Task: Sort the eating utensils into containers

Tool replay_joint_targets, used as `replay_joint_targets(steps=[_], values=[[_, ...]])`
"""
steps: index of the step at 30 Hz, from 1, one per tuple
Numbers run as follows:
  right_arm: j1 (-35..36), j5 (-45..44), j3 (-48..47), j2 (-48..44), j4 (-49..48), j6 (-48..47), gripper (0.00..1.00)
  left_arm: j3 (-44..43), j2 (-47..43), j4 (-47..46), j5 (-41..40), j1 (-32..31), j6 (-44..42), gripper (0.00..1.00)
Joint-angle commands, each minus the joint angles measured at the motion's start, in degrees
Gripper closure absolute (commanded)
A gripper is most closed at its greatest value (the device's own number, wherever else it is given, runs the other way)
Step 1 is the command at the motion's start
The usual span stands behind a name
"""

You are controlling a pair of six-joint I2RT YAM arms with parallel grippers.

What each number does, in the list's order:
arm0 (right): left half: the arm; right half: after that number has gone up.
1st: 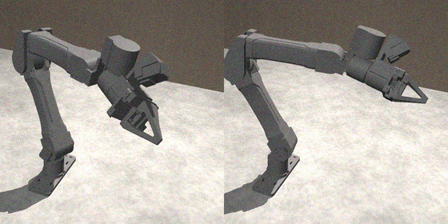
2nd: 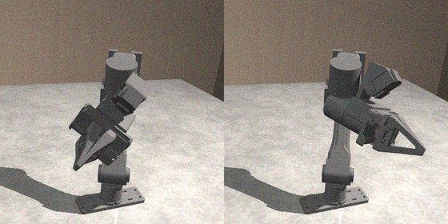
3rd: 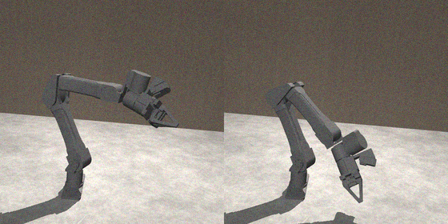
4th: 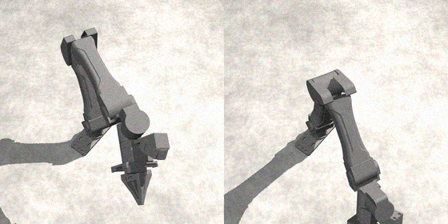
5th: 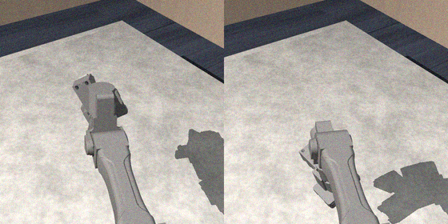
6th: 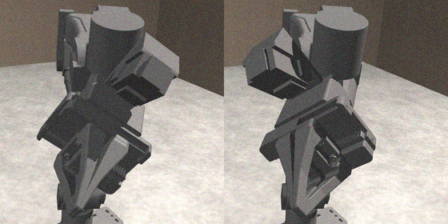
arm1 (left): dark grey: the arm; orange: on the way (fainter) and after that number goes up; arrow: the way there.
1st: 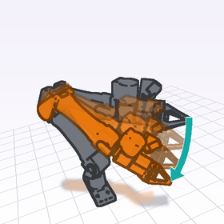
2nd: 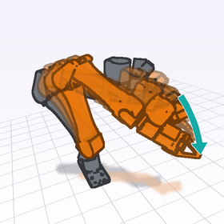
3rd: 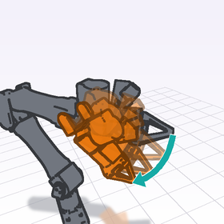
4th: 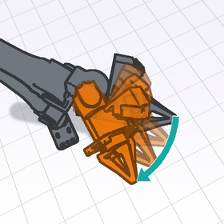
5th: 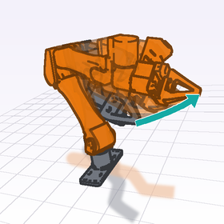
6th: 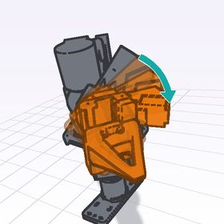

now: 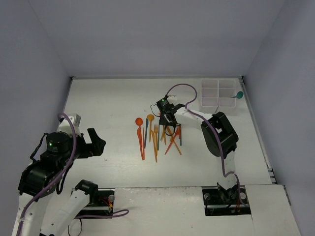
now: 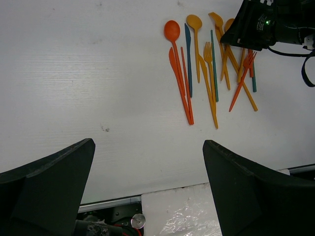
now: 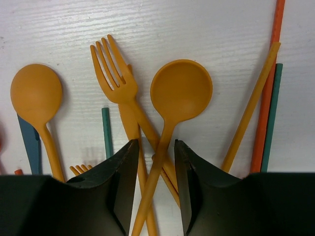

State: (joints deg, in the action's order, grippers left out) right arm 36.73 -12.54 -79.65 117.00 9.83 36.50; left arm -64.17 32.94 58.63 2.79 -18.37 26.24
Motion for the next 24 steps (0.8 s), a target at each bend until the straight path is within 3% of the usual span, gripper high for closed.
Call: replay_joint_targets(steps=[1, 6, 10, 17, 24], values=[[-0.3, -3.6, -1.8, -0.9, -0.1, 1.8, 0.73, 0.0, 0.2, -0.6, 0.1, -0.3, 0.1, 0.1], [-0.3, -4.8, -1.5, -2.1, -0.1, 1.5, 0.93, 0.4, 0.0, -0.6, 0.2, -0.3, 0.4, 0.1], [-0.3, -4.9, -1.2, -2.7, 0.0, 1.1, 1.0, 0.4, 0.3, -0.5, 0.3, -0.3, 0.5, 0.1], [-0.2, -5.6, -0.8, -9.1, -0.1, 0.0, 1.0, -0.3, 0.5, -0.5, 0.1, -0.3, 0.4, 0.1], [-1.5, -16.1, -1.0, -19.5, -0.3, -3.4, 1.0, -0.8, 1.3, -0.7, -0.4, -0.3, 0.2, 0.1]])
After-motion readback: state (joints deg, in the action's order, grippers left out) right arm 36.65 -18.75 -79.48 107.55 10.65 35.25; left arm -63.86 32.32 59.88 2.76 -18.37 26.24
